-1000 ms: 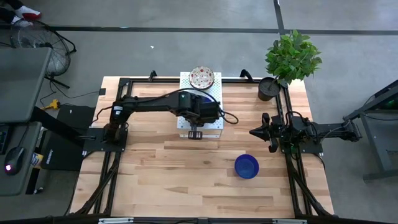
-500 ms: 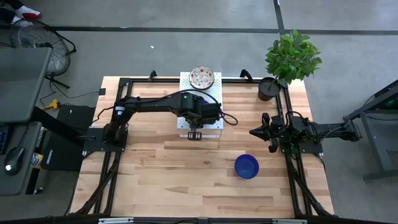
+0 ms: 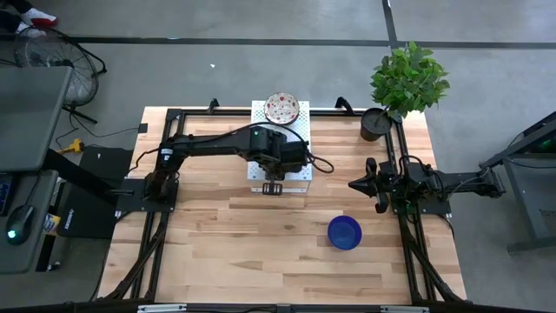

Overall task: Pick & Place Mini bowls
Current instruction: Stack the left violet bowl on top of the violet bowl on the shelf, then stack the violet bowl on top of the violet bowls on the shelf

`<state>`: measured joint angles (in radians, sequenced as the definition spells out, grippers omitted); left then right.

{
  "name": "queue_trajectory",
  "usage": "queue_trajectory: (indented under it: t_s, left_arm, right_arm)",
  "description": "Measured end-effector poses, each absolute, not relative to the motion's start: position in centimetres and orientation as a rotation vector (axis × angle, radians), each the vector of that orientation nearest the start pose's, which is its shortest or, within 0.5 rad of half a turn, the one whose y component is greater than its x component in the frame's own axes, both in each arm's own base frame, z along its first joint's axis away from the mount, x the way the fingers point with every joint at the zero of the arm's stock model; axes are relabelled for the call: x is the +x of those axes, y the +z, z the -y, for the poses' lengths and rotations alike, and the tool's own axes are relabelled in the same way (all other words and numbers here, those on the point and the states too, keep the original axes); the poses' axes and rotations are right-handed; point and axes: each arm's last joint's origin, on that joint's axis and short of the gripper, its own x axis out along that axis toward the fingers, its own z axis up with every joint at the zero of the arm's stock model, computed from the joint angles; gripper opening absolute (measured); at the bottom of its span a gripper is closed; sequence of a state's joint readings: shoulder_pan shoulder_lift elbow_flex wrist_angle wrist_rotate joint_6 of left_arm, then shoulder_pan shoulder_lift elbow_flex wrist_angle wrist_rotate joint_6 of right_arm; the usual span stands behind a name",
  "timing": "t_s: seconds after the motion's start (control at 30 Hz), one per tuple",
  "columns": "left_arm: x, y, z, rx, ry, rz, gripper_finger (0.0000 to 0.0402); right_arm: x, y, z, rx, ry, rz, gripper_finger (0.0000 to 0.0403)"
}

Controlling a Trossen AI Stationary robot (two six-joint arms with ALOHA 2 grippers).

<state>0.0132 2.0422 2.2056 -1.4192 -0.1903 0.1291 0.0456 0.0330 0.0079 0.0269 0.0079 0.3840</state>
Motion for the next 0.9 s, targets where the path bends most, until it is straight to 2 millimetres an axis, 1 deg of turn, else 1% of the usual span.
queue_trajectory:
  t_s: [0.2,0.33,0.5,0.63,0.73,0.9]
  left_arm:
    - [39.8,37.2,-1.1,0.243,0.087,-1.182,0.0116]
    - [39.2,38.3,-1.1,0.259,0.079,-1.178,0.0117]
    - [39.0,38.3,-1.1,0.253,0.111,-1.2,0.0117]
    - [38.8,38.6,-0.8,0.262,0.127,-1.19,0.0117]
    - [38.9,38.6,-0.3,0.26,0.121,-1.167,0.0117]
    - [39.5,38.9,1.2,0.255,0.067,-1.093,0.0117]
  right_arm:
    - [9.9,16.6,-0.4,0.384,0.038,-0.006,0.0]
    - [9.9,16.6,-0.4,0.384,0.037,-0.005,0.0]
    - [9.9,16.6,-0.4,0.384,0.038,-0.006,0.0]
    - [9.9,16.6,-0.4,0.384,0.038,-0.006,0.0]
    - [9.9,16.6,-0.4,0.384,0.038,-0.005,0.0]
    - [9.9,16.6,-0.4,0.384,0.038,-0.006,0.0]
